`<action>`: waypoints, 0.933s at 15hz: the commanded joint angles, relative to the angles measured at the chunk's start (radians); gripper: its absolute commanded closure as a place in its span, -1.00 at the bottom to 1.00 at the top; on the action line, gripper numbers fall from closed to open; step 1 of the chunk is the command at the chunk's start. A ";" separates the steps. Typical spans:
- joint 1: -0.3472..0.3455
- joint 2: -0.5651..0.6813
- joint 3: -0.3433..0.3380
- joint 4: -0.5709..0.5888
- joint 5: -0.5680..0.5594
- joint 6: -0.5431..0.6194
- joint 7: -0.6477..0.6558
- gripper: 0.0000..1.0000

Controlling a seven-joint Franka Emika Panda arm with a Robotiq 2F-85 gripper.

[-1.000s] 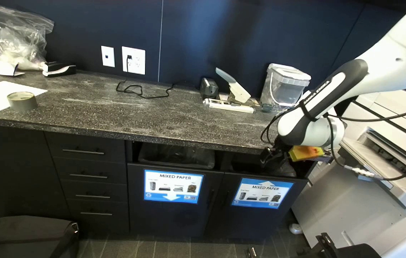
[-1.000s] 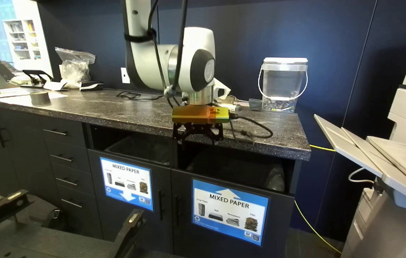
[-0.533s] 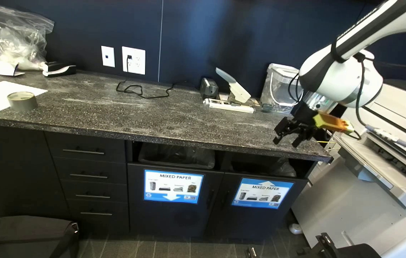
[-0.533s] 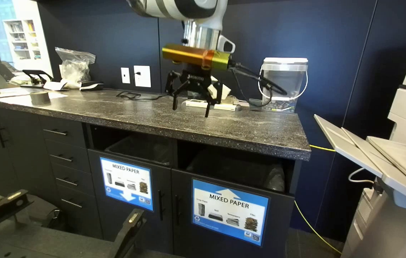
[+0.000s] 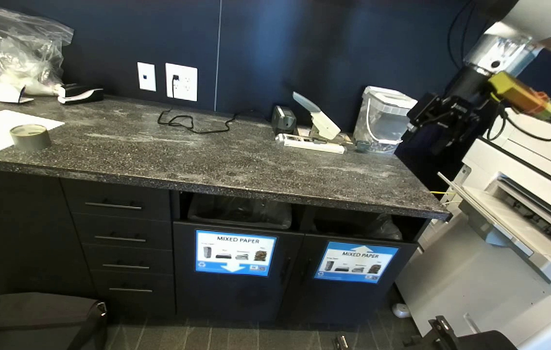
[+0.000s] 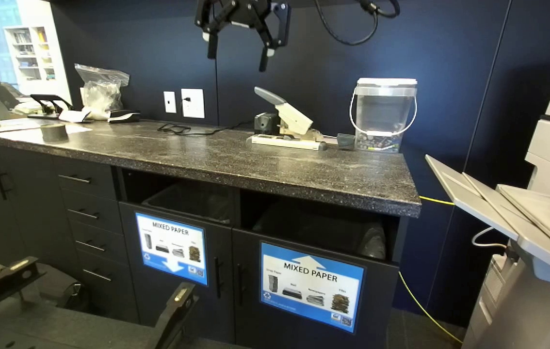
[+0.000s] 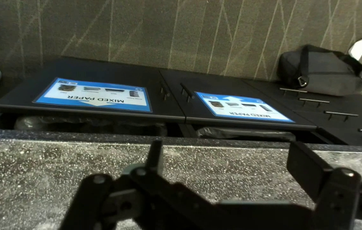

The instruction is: Pick up the papers from the counter and put them in the bin

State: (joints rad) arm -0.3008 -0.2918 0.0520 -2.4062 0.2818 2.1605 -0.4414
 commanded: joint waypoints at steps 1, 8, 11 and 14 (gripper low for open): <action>0.137 -0.154 -0.110 -0.047 0.007 -0.055 0.005 -1.00; 0.299 -0.230 -0.181 -0.091 -0.016 -0.168 -0.066 -1.00; 0.271 -0.265 -0.126 -0.115 -0.184 -0.222 0.045 -1.00; 0.255 -0.317 -0.079 -0.136 -0.347 -0.277 0.171 -1.00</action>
State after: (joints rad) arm -0.0233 -0.5188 -0.0754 -2.5086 0.0546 1.9375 -0.3776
